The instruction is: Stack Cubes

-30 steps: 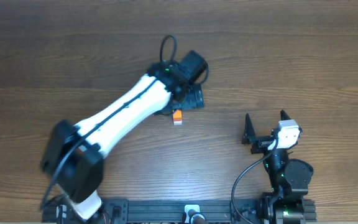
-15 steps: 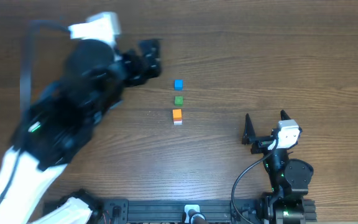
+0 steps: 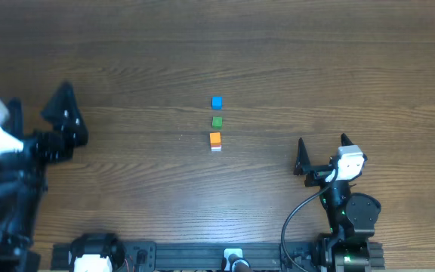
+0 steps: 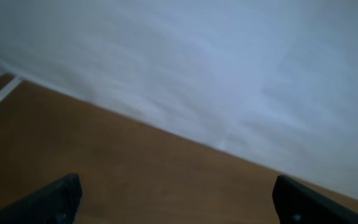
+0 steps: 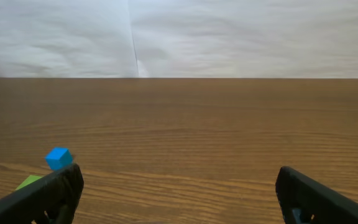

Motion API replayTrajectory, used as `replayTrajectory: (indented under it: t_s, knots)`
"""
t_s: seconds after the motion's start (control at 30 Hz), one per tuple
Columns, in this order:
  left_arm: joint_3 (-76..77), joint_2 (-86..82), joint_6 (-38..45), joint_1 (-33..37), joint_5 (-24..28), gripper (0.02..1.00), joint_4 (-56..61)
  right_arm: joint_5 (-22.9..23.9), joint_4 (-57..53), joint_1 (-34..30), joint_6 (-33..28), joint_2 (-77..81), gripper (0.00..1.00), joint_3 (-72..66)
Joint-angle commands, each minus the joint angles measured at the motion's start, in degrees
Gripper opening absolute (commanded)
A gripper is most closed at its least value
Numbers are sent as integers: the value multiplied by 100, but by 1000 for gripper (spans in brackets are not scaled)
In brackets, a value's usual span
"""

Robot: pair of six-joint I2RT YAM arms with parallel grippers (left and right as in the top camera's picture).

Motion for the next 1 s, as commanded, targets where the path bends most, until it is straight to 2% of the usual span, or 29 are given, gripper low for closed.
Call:
replayTrajectory:
  t_s: [0.03, 0.13, 0.27, 0.57, 0.77, 1.0]
  knots:
    - [-960, -767, 498, 623, 876, 993, 101, -22, -24, -26, -48, -26, 991, -26]
    - [-1803, -1419, 787, 807, 1263, 991, 444, -22, -24, -26, -48, -26, 993, -26]
    - [-2874, -2186, 931, 820, 1419, 996, 809, -22, -24, -26, -48, -26, 991, -26]
    - [-4732, -3228, 984, 267, 1421, 996, 1663, -22, -24, -26, -48, -26, 993, -26]
    - [-5611, -3705, 992, 195, 1425, 998, 2190, -22, -24, -26, -48, -26, 991, -26]
    - [-6177, -3705, 1749, 55, 1486, 998, 2743, -22, -24, -26, -48, -26, 991, -26]
